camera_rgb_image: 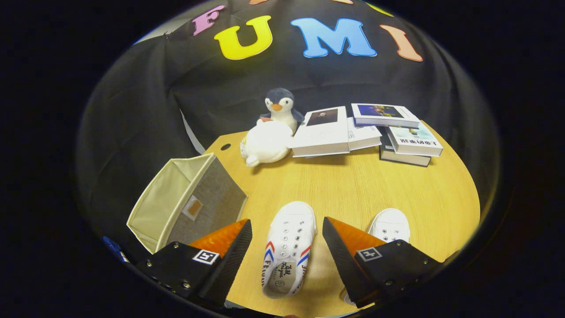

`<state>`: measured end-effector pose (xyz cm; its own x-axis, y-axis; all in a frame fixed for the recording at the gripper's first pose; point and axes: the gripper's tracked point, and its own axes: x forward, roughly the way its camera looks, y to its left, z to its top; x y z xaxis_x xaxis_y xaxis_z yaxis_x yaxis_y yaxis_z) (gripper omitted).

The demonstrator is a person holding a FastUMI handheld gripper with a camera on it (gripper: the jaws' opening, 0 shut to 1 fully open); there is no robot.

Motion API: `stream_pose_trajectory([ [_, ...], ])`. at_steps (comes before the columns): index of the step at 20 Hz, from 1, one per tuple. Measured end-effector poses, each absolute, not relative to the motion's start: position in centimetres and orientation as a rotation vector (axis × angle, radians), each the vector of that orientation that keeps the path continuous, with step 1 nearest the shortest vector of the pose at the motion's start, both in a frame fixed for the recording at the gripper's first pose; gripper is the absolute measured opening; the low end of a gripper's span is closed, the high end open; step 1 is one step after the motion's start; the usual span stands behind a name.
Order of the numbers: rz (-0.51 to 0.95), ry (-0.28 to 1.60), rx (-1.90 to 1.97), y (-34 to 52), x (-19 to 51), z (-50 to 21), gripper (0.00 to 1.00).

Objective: Open the storage box then place both shoes into the box .Put the left shoe in first, then the right shoe, with the right side of both shoes facing outward in a uniform manner.

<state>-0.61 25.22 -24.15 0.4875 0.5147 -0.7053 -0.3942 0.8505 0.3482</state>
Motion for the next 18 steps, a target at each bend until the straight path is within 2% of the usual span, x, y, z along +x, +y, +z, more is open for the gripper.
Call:
stream_pose_trajectory([
  [13, 0.544, 1.116, 0.107, 23.6, -2.5, -31.8, 0.98],
  [17, 0.538, 1.184, 0.143, 24.1, -3.4, -33.6, 0.94],
  [18, 0.530, 1.198, 0.159, 24.2, -3.5, -33.6, 0.87],
])
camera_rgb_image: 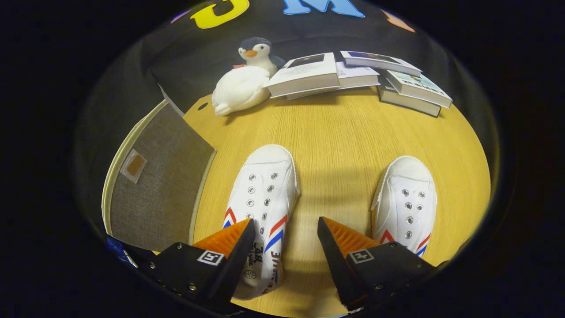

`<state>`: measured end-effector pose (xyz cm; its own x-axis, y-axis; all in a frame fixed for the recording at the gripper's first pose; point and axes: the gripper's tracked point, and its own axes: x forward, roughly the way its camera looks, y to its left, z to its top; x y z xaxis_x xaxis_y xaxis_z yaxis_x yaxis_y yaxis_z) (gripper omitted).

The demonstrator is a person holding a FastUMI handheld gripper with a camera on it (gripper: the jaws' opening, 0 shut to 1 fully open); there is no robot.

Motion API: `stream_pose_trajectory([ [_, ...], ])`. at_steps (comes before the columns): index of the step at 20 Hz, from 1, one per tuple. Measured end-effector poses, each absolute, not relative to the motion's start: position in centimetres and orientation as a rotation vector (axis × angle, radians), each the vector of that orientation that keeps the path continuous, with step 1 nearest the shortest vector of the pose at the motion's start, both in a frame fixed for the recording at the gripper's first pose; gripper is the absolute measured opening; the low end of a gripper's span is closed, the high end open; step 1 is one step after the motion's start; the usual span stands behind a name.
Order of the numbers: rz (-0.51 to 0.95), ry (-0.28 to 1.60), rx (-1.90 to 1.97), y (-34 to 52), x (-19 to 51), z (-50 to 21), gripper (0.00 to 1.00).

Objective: Open the storage box then place both shoes into the box .Put the left shoe in first, then the right shoe, with the right side of both shoes facing outward in a uniform manner.

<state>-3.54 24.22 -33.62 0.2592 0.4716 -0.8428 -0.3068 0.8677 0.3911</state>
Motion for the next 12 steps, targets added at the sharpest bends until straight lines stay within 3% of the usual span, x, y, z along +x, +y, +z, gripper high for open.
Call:
stream_pose_trajectory([
  [3, 0.539, 1.224, 0.200, 24.69, -3.64, -33.78, 0.83],
  [5, 0.513, 1.239, 0.208, 24.80, -3.84, -33.70, 0.46],
  [10, 0.507, 1.263, 0.255, 24.99, -3.78, -33.78, 0.47],
  [12, 0.469, 1.272, 0.289, 25.07, -3.86, -33.44, 0.16],
])
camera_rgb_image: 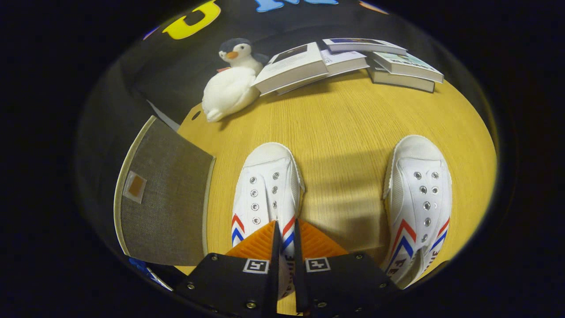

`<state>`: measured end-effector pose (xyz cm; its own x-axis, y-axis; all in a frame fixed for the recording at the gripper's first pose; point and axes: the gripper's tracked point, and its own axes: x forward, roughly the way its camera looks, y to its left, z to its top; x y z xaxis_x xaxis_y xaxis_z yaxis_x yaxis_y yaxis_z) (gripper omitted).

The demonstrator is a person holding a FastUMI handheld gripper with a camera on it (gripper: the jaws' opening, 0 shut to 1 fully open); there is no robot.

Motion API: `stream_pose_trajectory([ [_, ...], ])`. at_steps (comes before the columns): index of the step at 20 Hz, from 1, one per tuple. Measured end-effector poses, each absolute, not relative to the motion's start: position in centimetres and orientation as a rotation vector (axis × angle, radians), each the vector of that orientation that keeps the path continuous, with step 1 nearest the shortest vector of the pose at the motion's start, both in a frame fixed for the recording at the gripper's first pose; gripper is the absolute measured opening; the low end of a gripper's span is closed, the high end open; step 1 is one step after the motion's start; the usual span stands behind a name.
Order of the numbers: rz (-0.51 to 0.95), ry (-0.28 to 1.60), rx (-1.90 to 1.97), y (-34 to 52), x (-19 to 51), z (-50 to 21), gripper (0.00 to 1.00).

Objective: Open the storage box then place both shoes into the box .Put the left shoe in first, then the right shoe, with the right side of both shoes facing outward in a uniform manner.

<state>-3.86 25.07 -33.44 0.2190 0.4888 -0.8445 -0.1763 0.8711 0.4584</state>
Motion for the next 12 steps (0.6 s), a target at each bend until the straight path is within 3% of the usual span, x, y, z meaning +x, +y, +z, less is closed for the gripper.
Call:
stream_pose_trajectory([
  [3, 0.453, 1.252, 0.279, 24.4, -3.1, -32.6, 0.16],
  [4, 0.437, 1.273, 0.306, 25.2, -3.7, -33.8, 0.01],
  [12, 0.437, 1.268, 0.499, 25.5, -3.6, -30.0, 0.01],
])
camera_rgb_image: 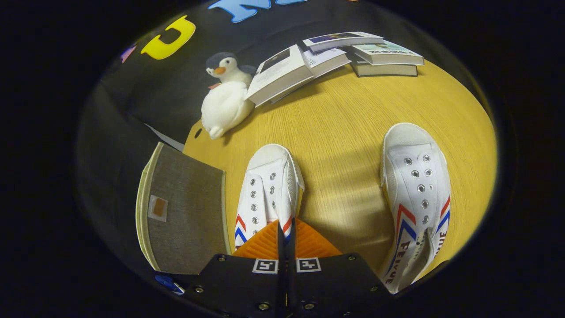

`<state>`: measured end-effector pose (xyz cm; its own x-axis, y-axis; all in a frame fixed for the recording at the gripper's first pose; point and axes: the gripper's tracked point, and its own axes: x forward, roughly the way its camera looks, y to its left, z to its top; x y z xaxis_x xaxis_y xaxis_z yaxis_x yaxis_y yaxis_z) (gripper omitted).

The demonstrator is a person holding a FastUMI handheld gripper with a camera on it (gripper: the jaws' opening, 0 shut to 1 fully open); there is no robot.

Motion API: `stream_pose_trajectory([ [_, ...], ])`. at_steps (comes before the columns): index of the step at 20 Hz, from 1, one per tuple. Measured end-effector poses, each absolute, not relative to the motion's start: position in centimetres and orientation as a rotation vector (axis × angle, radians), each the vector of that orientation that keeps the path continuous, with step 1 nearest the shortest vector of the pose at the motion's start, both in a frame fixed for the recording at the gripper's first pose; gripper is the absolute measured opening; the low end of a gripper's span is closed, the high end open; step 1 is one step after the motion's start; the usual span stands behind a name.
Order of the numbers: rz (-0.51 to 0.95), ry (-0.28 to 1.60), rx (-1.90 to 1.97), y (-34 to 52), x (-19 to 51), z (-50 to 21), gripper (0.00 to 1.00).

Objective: Open the storage box then place both shoes into the box .Put the left shoe in first, then the right shoe, with the right side of both shoes facing outward in a uniform manner.

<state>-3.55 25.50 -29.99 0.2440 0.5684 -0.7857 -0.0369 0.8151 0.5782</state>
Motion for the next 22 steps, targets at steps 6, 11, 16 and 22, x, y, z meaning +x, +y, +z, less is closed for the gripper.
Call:
stream_pose_trajectory([
  [6, 0.472, 1.213, 0.600, 26.8, -2.3, -24.1, 0.01],
  [11, 0.511, 1.157, 0.635, 28.9, -1.5, -18.8, 0.01],
  [16, 0.514, 1.124, 0.644, 31.6, -0.6, -15.6, 0.01],
  [22, 0.536, 1.098, 0.639, 36.5, -1.1, -13.6, 0.01],
])
